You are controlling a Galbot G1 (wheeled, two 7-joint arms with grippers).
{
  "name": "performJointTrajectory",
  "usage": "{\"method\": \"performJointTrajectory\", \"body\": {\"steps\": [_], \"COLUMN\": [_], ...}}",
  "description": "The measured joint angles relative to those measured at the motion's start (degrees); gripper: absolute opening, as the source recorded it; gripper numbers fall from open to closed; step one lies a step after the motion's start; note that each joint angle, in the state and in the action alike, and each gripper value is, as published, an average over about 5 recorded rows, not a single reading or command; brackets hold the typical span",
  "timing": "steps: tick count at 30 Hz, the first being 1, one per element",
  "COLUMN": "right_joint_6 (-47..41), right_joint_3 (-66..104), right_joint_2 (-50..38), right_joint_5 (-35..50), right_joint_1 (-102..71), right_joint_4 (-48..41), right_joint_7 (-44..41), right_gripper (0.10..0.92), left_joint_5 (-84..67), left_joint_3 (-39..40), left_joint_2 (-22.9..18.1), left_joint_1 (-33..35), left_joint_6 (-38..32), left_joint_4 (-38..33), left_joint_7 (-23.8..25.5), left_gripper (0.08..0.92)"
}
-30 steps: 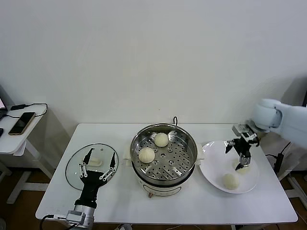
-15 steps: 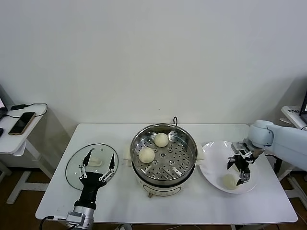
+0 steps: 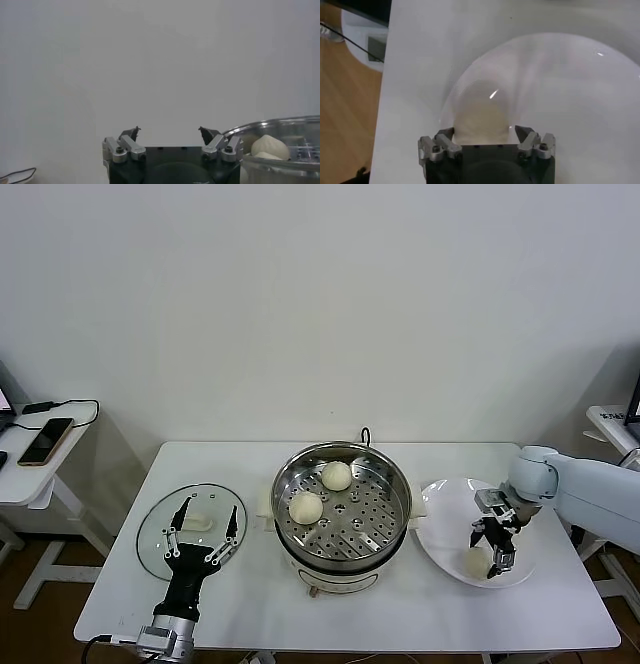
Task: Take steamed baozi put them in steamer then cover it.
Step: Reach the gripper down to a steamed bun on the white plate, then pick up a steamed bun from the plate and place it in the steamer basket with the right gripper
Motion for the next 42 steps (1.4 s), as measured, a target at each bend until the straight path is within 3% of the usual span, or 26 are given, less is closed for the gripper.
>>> {"method": "performJointTrajectory", "body": {"steps": [18, 30, 42], "right_joint_6": [6.4, 18.8, 29.4], "right_joint_3": [-1.2, -2.8, -3.0], "right_joint_2": [0.6, 9.1, 18.5], "right_joint_5": [-0.7, 1.1, -3.0], "right_joint_1": [13.6, 29.6, 31.2], "right_joint_4": [5.1, 12.8, 21.2], "right_joint_7": [-3.7, -4.1, -2.5], "right_gripper": [0.662, 0.662, 0.663], "left_joint_5": [0.0, -0.1, -0.1], "left_joint_3": [0.5, 0.2, 0.3], "left_joint_2": [0.6, 1.2, 1.0], "left_joint_1": [-0.4, 0.3, 0.1], "left_joint_6": [-0.1, -0.2, -0.6], "left_joint_4": [-0.9, -2.3, -2.3], "left_joint_7": [-0.1, -0.2, -0.1], "left_gripper": [0.823, 0.823, 0.823]}}
